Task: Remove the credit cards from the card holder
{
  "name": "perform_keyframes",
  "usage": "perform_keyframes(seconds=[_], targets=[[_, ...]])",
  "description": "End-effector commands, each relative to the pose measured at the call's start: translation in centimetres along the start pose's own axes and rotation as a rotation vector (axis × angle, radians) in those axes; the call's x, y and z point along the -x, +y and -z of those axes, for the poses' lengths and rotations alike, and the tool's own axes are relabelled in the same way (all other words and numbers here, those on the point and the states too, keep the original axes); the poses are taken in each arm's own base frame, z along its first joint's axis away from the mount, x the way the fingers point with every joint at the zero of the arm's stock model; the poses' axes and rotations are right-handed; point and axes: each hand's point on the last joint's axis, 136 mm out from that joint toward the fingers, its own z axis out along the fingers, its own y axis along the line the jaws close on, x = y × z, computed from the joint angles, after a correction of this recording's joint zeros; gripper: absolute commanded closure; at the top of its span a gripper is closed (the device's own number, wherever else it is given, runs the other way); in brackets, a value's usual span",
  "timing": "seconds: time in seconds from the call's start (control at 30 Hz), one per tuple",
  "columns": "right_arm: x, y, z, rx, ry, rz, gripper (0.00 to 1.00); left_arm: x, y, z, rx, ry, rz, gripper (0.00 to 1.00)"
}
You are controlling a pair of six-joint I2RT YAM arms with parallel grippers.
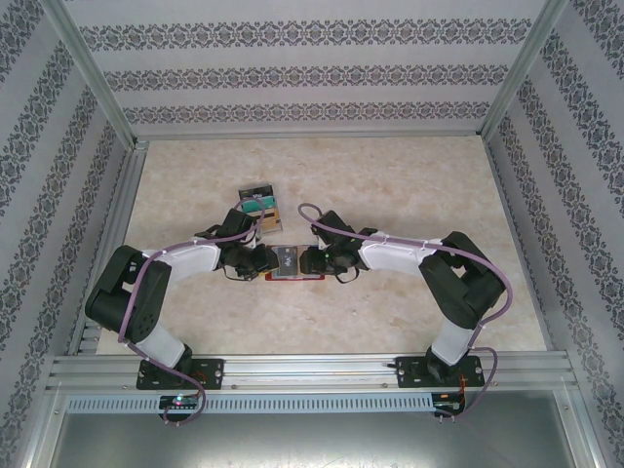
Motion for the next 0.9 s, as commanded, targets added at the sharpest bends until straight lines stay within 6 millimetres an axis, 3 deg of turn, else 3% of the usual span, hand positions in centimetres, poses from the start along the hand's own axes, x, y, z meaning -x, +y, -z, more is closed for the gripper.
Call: perform_keyframes(seconds=[0.0, 0.27, 0.53, 0.87], targets=[[1.6, 3.6, 1.9, 0.106, -0.053, 0.028, 0.55, -0.5, -0.3, -0.5, -0.014, 0.011, -0.016, 0.72], [2.3, 5.9, 2.4, 0.162, -0.064, 0.052, 0.55, -0.6, -0.1, -0.2, -0.005, 0.005, -0.017, 0.72], [2.9, 7.5, 1.7, 0.196, -0.048, 0.071, 0.55, 0.5, 0.2, 2.3, 0.018, -0.062, -0.012, 0.73], [2.8, 6.9, 0.5, 0.171, -0.031, 0.067, 0.54, 1.1, -0.9, 2.7, -0.018, -0.062, -0.018, 0.73]])
